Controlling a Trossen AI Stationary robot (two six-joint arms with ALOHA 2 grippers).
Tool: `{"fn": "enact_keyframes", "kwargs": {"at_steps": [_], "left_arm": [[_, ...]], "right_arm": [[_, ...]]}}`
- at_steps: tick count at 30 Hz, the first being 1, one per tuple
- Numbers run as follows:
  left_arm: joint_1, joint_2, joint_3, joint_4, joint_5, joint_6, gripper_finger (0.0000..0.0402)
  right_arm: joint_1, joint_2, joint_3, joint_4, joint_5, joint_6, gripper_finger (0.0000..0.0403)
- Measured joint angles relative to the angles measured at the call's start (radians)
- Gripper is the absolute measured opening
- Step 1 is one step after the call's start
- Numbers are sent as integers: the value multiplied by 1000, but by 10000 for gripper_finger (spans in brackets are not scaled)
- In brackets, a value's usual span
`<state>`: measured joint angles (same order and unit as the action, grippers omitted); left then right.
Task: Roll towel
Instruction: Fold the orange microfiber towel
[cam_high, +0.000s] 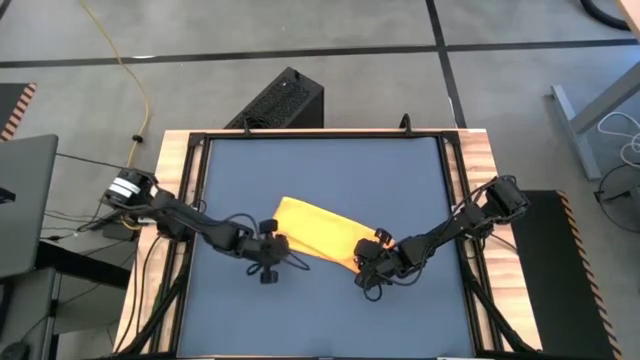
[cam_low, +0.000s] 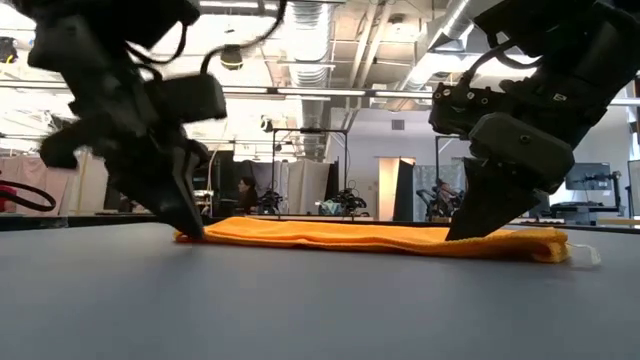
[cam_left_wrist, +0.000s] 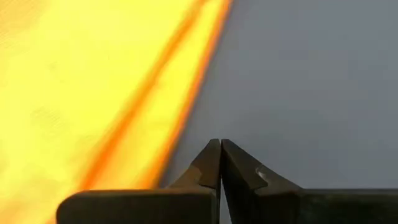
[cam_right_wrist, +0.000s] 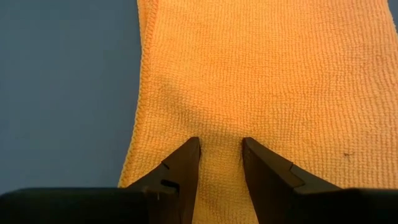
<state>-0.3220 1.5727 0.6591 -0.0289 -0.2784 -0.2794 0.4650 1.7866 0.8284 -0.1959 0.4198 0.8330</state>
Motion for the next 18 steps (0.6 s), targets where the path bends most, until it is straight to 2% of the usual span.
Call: {"fn": "enact_keyframes", "kwargs": {"at_steps": [2,10,18], "left_arm": [[3,18,-2,-13,-45,-2,0],[35,44,3,-95,-74,5,0],[41,48,1,-163,-219,40,0]], "right_arm": [[2,0,0,2,1,2,150],[4,0,0,7,1,5,150],[3,0,0,8,2,5,150]]}}
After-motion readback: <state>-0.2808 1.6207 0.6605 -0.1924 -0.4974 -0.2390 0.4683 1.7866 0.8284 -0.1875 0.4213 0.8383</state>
